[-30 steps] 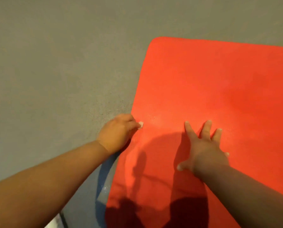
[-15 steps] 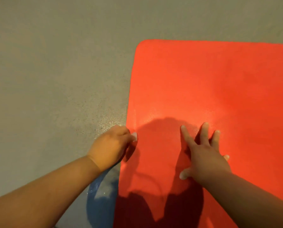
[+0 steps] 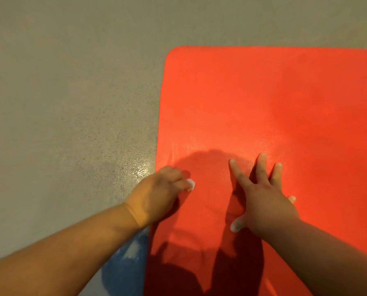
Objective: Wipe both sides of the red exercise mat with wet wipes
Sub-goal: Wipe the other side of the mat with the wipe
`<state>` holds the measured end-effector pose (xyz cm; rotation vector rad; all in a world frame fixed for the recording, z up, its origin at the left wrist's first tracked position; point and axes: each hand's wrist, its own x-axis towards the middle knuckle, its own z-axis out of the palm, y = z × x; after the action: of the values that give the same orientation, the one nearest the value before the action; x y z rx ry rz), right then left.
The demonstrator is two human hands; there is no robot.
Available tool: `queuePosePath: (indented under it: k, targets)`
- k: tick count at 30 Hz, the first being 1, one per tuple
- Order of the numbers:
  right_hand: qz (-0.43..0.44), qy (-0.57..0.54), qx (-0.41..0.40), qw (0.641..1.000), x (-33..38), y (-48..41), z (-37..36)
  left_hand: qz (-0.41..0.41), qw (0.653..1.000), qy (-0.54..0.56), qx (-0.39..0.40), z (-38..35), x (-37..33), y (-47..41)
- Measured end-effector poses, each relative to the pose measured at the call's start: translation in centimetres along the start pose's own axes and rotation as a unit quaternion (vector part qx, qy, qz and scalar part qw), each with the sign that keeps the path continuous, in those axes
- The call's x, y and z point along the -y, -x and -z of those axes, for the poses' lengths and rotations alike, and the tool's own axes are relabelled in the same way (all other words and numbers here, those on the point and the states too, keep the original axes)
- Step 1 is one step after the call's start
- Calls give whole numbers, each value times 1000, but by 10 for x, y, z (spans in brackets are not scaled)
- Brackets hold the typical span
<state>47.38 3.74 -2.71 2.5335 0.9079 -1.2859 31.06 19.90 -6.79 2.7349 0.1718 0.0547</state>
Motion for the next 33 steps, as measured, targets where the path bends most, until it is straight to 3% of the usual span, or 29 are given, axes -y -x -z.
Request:
queuePosePath:
  k: [3, 6, 8, 10, 12, 14, 16, 18, 21, 22, 25, 28, 30, 33]
  targets:
    - [9, -6, -9, 1000, -1, -2, -2, -31, 999, -24, -32, 4, 30, -63]
    - [19, -24, -14, 999, -5, -2, -6, 121, 986, -44, -105, 13, 55, -124]
    - [19, -46, -50, 997, -15, -2, -5, 173, 976, -37, -128, 8, 43, -123]
    - [-16, -39, -101, 994, -34, 1, 3, 128, 986, -16, -106, -4, 14, -88]
    - [-68, -11, -118, 991, -63, 4, 9, 17, 999, 9, -41, -12, -18, -38]
    - [-106, -35, -87, 990, -87, 8, 12, -56, 998, 22, 22, -15, -26, -21]
    - [-105, -64, -60, 991, -95, 8, 10, -87, 996, -17, 22, -8, -9, -57]
    - [-101, -78, -63, 990, -97, 5, 7, -62, 996, -63, -17, -3, 8, -111]
    - [-101, -83, -66, 989, -99, 4, 8, 84, 993, -65, -57, 3, 13, -161]
    - [-99, -86, -65, 989, -98, 3, 8, 98, 991, -62, -69, -1, 3, -157]
    - [-93, -114, -76, 986, -102, 1, 2, 60, 998, 0, -13, -13, -43, -101]
    - [-79, -126, -82, 985, -102, 1, 3, -47, 994, 53, 81, -19, -57, -52]
    - [-80, -130, -80, 985, -103, -1, 3, -122, 991, 9, 54, -24, -39, -73]
    - [-79, -127, -84, 985, -104, -4, 1, -24, 996, -61, -58, -18, -17, -152]
